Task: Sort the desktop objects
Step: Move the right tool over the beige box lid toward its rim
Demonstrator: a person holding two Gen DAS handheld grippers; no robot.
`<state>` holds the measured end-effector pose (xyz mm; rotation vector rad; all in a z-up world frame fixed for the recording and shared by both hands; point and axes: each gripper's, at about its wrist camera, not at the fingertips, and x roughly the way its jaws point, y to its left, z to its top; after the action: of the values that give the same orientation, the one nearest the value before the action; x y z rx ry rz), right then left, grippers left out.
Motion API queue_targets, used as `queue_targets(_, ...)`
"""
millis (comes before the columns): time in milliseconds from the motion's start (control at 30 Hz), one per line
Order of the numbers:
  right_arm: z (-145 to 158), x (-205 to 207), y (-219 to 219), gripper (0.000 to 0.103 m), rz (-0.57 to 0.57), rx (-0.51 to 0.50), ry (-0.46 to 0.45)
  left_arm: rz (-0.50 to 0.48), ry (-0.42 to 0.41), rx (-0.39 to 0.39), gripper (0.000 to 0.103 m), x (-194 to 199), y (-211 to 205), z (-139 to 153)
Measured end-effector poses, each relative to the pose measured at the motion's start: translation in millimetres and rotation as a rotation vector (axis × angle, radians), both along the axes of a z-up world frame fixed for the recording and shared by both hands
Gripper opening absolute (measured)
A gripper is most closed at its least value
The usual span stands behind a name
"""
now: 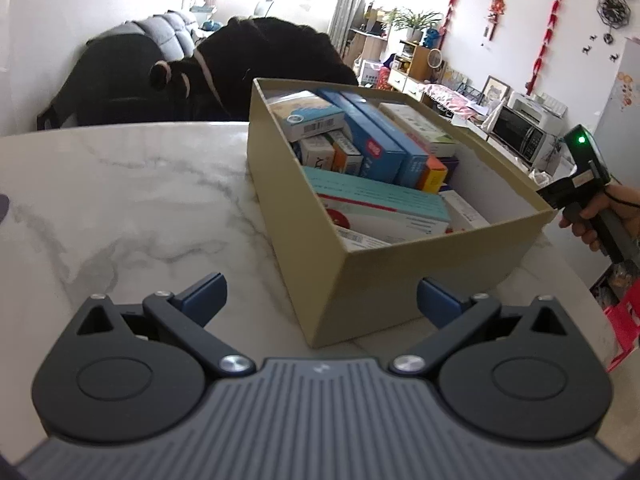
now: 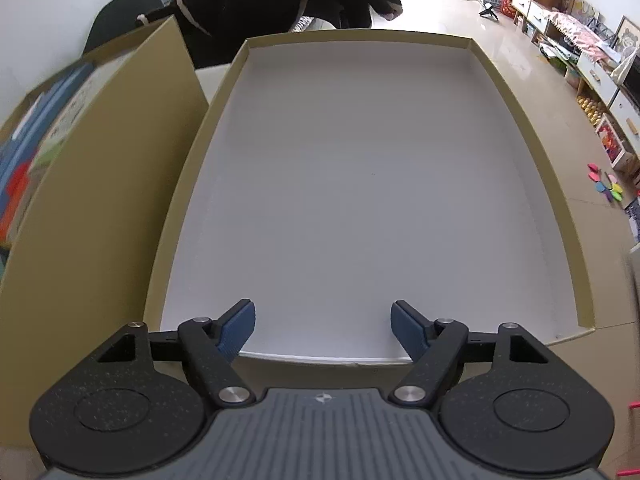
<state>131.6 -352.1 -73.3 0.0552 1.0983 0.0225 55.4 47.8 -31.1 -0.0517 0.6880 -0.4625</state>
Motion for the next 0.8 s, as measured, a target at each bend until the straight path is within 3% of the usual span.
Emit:
queue_targets(133,-1.0,-21.9,11.3,0.078,-0.001,-0.034,0.002,-0.060,-0.006,-0.010,0.103,-10.0,-4.2,-0.1)
queue_targets(267,-1.3,-45.1,21.8,0.078,-0.008,-0.054,0.003,-0.137,0.041,-0.055,0.103,-13.2,-8.6,-5.4)
queue_targets(567,-1.7,-88.8,37.5,0.079,-0.031,-0.061,0.010,-0.277,0.012,-0.005,0.103,-29.7,-43.4,-12.6)
queue_targets(800,-0.1,-121.9,48.6,0.079,-0.048,-0.059,-0.001,-0.328,0.050,-0.012,0.103,-42.1,-65.9,-26.3)
